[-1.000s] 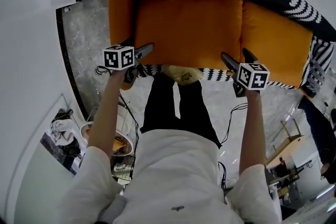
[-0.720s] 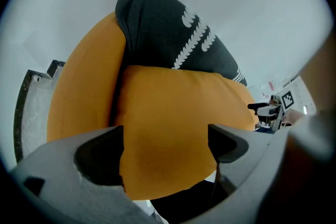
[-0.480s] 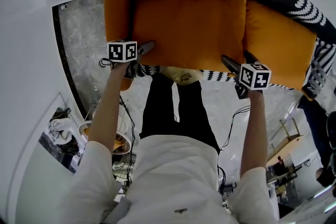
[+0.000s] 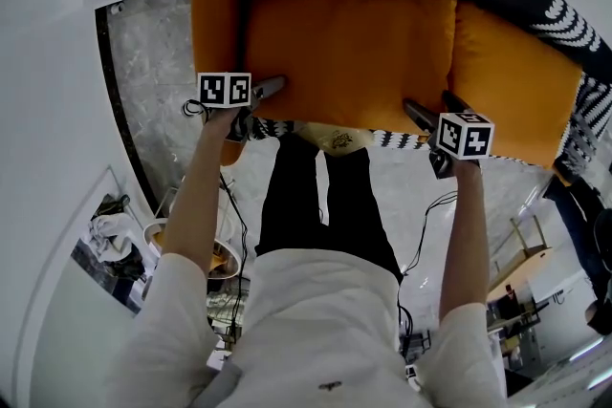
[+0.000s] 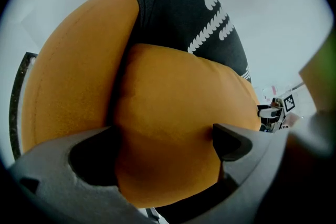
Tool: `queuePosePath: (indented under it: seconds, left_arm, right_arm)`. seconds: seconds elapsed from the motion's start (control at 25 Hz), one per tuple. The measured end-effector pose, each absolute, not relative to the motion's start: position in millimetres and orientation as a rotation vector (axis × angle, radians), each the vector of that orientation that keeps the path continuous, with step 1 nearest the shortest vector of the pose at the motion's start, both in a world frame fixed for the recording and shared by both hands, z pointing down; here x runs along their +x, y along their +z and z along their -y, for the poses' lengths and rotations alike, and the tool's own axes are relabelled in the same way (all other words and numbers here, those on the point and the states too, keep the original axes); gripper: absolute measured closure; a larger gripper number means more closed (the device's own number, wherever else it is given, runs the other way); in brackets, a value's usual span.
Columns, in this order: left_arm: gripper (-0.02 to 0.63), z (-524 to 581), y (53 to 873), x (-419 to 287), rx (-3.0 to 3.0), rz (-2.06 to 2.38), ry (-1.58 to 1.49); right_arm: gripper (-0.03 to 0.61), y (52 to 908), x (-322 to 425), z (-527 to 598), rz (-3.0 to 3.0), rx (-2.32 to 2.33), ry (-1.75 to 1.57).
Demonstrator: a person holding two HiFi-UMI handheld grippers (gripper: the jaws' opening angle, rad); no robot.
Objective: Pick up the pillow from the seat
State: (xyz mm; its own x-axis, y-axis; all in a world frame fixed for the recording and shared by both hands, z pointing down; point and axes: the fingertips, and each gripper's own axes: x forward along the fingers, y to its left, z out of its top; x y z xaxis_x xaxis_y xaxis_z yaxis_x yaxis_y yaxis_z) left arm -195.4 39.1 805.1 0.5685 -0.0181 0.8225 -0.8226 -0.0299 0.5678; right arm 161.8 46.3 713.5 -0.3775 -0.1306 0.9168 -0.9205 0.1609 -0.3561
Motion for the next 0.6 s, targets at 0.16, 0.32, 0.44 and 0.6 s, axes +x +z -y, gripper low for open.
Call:
queuePosePath:
  seconds: [0.16,0.32,0.44,0.6]
  left_arm:
    - [0.059,-41.5,811.1,-192.0,1.466,0.737,0.762]
    - [0.061,-43.3,815.9,-188.3,1.452,0.712,0.787]
    - [0.071,-44.4,817.0,-186.9,1.447,0.693,0.799]
    - [0.123,-46.1,815.8,-187.9,1.42,0.659,0.809]
  right_arm:
    - [0.135,721.4,161.8,-47.8,1.634,1.003,1.286]
    - [0.135,726.6,163.3,-48.6,1.612,0.984,1.273]
    - [0.137,728.3,163.3,-51.1,1.593,0.977,1.265]
    - [0.188,727.6,158.7,-51.8,1.573,0.972,1.243]
